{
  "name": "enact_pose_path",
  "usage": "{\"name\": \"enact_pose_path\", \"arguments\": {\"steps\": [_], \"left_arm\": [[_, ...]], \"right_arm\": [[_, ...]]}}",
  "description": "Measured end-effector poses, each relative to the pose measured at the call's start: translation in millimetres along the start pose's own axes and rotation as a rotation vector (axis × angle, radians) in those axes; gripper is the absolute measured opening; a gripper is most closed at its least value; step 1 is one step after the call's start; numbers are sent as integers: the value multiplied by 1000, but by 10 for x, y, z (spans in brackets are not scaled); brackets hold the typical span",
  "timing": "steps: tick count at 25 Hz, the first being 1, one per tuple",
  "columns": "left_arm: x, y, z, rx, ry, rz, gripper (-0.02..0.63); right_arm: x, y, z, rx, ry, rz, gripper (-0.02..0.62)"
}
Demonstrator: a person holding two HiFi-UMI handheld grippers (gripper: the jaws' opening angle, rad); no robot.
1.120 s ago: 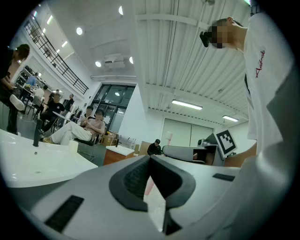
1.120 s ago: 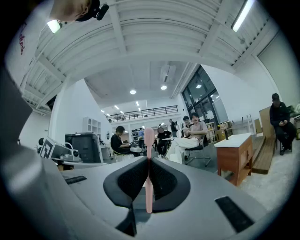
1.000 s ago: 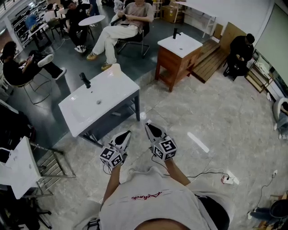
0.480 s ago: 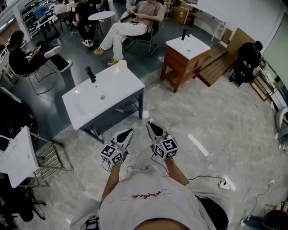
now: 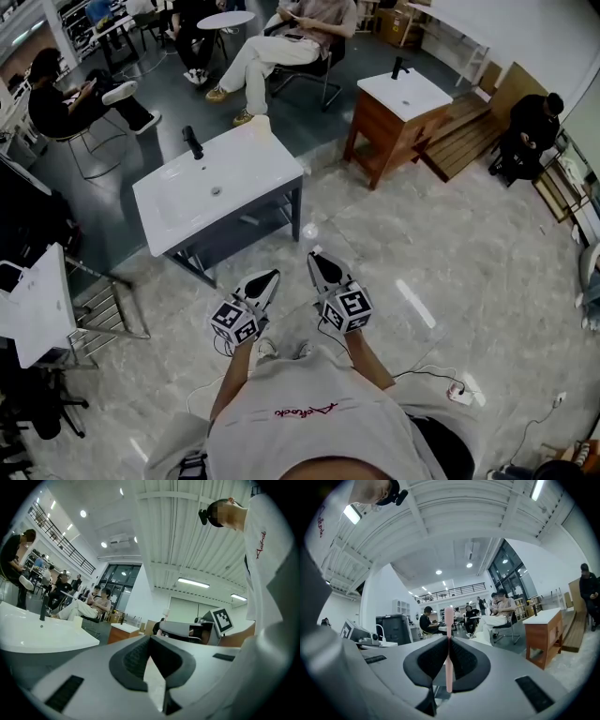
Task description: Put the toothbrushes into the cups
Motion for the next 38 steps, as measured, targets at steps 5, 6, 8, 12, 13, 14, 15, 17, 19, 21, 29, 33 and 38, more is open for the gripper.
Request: {"name": "enact_pose_path", "arguments": {"steps": [5, 6, 8, 12, 13, 14, 15, 17, 19, 21, 29, 33, 38], "left_arm": [[54, 111, 120, -8, 3, 8, 14], [49, 140, 139, -8, 7, 10, 14], [43, 176, 182, -10, 13, 11, 14], [49, 198, 243, -12, 20, 8, 14], [44, 200, 242, -12, 22, 6, 14], [41, 202, 241, -13, 25, 4, 14], [43, 206, 241, -14, 26, 2, 14], [65, 217, 248, -14, 26, -2, 14], [110, 235, 270, -6, 21, -5, 14], [165, 248, 285, -1, 10, -6, 14], [260, 287, 194, -3, -13, 5, 14], [226, 338, 82, -3, -9, 16, 14], [208, 457, -81, 3, -14, 19, 14]], "right_arm": [[-43, -94, 125, -19, 4, 9, 9], [-52, -102, 147, -22, 6, 12, 9], [-44, -128, 175, -30, 14, 14, 9], [-15, -164, 201, -42, 28, 10, 9], [-22, -157, 199, -46, 30, 12, 9], [-30, -152, 196, -50, 30, 15, 9], [-35, -152, 195, -53, 30, 16, 8], [-40, -166, 197, -57, 29, 14, 9], [-35, -185, 206, -57, 24, 9, 9], [-26, -187, 214, -57, 21, 2, 9], [56, -73, 230, -69, 8, -21, 9], [57, 42, 257, -76, 2, -19, 9], [69, 215, 345, -74, -4, -20, 9]]}}
Point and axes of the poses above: the fingertips, and each gripper's own axes: y forward along the fingers, z to its right, x out of its underside, the point moved 8 cm from there along -y, backward along the fingers, and after that the axes turned 5 degrees about z, right-handed, at the moved point
